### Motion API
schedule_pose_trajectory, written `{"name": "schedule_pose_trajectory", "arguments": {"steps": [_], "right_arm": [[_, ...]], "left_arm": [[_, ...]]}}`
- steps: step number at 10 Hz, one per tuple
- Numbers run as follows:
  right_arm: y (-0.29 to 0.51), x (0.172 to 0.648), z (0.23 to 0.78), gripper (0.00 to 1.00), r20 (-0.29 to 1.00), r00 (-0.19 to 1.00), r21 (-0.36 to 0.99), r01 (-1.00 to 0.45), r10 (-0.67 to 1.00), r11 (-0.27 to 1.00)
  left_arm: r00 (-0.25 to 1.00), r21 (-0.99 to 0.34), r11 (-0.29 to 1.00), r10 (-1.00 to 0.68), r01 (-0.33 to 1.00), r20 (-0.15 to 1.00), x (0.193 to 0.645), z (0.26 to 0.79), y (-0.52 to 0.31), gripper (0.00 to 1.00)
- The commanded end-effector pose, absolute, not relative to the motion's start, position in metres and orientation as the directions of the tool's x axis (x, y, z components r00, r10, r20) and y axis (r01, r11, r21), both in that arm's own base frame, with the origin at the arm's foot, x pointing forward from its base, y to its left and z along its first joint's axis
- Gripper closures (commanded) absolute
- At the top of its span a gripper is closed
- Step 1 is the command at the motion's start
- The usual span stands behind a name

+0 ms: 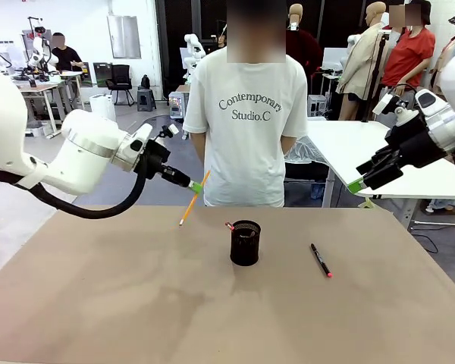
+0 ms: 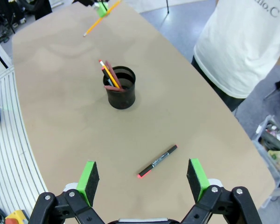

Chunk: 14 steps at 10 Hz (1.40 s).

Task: Place the pens into the pen holder.
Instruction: Pick up a writing instrument from the table and place it into the Pen holder.

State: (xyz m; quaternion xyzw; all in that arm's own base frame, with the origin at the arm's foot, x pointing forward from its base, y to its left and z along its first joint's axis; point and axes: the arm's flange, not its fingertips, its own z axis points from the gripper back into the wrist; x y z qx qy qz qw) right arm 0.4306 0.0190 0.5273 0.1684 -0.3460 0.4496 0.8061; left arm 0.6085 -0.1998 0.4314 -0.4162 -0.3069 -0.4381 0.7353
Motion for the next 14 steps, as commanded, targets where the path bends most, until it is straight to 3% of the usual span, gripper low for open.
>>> {"name": "schedule_pose_trajectory", "arguments": {"steps": [1, 2, 5, 7, 11, 14], "right_arm": [[0.019, 0.432, 0.528, 0.00, 0.730, 0.344, -0.035, -0.845, 0.591, 0.534], [0.019, 0.432, 0.528, 0.00, 0.730, 0.344, -0.035, -0.845, 0.591, 0.534], [0.019, 0.432, 0.528, 0.00, 0.730, 0.344, -0.035, -0.845, 0.591, 0.534], [0.019, 0.432, 0.528, 0.00, 0.730, 0.344, -0.035, -0.845, 0.591, 0.534], [0.019, 0.432, 0.528, 0.00, 0.730, 0.344, -0.035, -0.845, 0.591, 0.534], [0.019, 0.432, 0.528, 0.00, 0.730, 0.344, -0.035, -0.845, 0.591, 0.534]], "left_arm": [[0.281, -0.232, 0.197, -0.275, 0.953, 0.919, 0.583, 0.426, -0.185, 1.00], [0.132, -0.099, 0.144, -0.239, 0.985, 0.962, 0.577, 0.425, -0.182, 1.00], [-0.097, 0.114, 0.065, -0.229, 0.991, 0.969, 0.569, 0.432, -0.189, 1.00], [-0.041, 0.064, 0.089, -0.243, 0.994, 0.969, 0.580, 0.437, -0.191, 1.00], [-0.061, 0.083, 0.079, -0.253, 0.993, 0.966, 0.578, 0.433, -0.192, 1.00], [-0.155, 0.155, 0.080, -0.015, 0.985, 0.988, 0.589, 0.427, -0.218, 1.00]]}}
